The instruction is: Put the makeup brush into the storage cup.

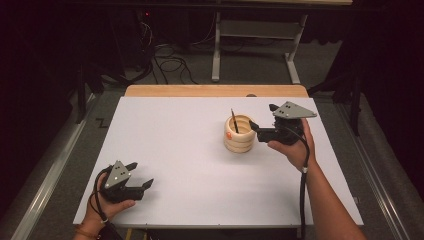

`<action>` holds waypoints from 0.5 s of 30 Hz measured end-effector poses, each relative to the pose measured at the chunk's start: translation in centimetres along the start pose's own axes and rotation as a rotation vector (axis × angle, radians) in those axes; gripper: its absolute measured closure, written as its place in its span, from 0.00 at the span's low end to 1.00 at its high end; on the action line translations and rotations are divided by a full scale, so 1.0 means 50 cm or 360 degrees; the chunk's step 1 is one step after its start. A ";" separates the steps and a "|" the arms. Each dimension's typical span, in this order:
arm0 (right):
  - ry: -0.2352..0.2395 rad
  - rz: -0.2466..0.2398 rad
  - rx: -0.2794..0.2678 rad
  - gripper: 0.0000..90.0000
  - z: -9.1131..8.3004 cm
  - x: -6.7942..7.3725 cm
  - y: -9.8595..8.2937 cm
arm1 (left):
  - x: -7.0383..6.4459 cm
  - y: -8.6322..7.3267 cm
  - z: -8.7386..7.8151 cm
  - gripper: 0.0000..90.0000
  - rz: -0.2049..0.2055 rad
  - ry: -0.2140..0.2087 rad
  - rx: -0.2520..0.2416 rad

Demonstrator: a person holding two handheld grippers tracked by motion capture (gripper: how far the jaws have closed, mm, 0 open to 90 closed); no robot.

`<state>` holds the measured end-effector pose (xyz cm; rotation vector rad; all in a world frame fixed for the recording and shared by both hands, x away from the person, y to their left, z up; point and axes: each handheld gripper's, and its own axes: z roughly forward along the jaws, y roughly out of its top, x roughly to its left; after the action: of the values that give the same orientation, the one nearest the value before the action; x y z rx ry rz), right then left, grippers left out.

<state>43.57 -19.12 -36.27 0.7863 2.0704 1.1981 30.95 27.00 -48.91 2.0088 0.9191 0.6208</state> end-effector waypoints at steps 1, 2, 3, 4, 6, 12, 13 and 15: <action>-0.0003 0.0003 0.0001 0.19 -0.001 0.000 -0.002 | 0.000 0.000 0.000 0.24 -0.0002 0.0000 0.0000; -0.0008 -0.0003 0.0009 0.19 -0.003 -0.001 -0.003 | 0.000 0.000 0.000 0.24 0.0000 0.0001 0.0000; -0.0008 -0.0008 0.0011 0.19 -0.004 -0.002 -0.004 | 0.000 0.000 0.000 0.24 0.0002 0.0003 0.0000; -0.0012 -0.0003 0.0013 0.19 -0.005 -0.001 -0.006 | 0.000 0.000 0.000 0.24 0.0002 0.0001 -0.0003; -0.0015 -0.0006 0.0010 0.19 -0.008 -0.003 -0.009 | -0.001 0.000 0.000 0.24 0.0004 -0.0003 -0.0003; -0.0025 -0.0010 0.0004 0.19 -0.018 -0.007 -0.016 | 0.000 0.000 0.000 0.24 0.0003 -0.0002 -0.0002; -0.0023 -0.0011 0.0006 0.19 -0.020 -0.008 -0.017 | -0.001 0.000 0.000 0.24 0.0005 -0.0004 -0.0001; -0.0031 -0.0014 0.0005 0.19 -0.024 -0.009 -0.019 | -0.001 0.000 0.000 0.24 0.0007 -0.0003 -0.0003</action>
<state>42.81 -20.50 -36.56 0.7865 2.0588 1.1781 30.91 26.95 -48.90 2.0102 0.9128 0.6219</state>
